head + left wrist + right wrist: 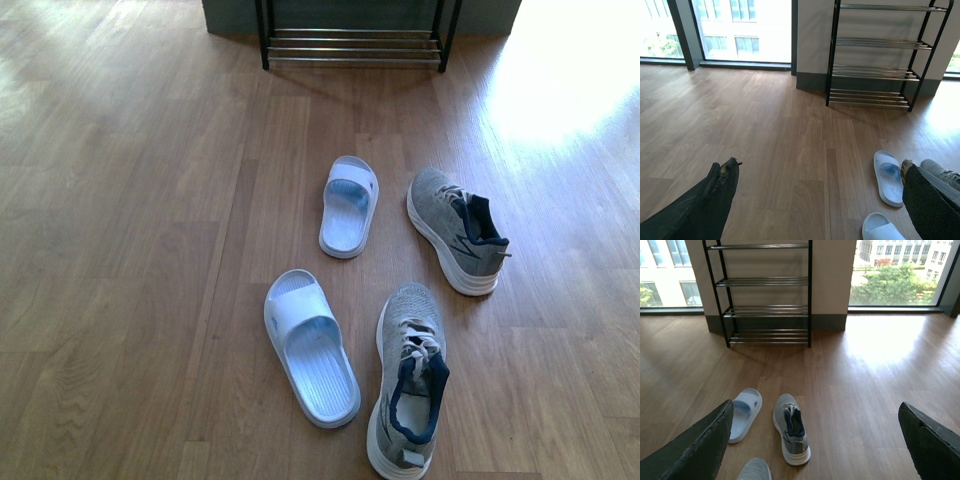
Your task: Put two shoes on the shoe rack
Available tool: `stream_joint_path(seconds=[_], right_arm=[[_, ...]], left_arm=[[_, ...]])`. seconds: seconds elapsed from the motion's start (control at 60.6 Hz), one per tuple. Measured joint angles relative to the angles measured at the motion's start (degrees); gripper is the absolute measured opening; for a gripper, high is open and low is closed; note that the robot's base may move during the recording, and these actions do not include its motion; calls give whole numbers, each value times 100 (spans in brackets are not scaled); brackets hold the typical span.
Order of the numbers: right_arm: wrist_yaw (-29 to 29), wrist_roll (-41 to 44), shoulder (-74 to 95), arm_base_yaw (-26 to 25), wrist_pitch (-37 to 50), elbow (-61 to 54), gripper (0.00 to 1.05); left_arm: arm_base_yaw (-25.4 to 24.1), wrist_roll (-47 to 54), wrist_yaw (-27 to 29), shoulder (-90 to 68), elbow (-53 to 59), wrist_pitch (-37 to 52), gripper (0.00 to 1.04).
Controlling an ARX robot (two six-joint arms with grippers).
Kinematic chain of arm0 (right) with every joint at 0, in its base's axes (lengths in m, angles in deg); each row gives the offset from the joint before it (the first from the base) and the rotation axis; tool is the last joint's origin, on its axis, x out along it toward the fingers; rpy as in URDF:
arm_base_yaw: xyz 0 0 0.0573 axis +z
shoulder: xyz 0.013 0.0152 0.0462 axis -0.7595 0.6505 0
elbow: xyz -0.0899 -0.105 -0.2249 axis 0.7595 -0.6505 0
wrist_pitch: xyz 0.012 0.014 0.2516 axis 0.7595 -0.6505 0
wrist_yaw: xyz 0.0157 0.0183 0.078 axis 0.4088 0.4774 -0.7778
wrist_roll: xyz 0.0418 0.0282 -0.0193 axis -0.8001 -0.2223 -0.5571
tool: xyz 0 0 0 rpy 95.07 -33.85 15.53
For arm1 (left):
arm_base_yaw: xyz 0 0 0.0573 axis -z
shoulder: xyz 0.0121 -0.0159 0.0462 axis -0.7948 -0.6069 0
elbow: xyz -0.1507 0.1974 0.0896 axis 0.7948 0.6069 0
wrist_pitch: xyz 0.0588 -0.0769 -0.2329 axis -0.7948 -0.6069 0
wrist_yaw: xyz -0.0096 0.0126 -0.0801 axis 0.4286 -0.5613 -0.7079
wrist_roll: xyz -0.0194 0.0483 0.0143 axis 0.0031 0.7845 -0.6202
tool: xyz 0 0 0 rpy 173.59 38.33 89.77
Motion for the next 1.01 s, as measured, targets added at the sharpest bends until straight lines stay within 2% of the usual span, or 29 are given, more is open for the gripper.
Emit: stream_joint_path(seconds=[1.007], right_arm=[[0, 0, 0, 0, 0, 0, 96]], left_arm=[[0, 0, 0, 0, 0, 0, 95]])
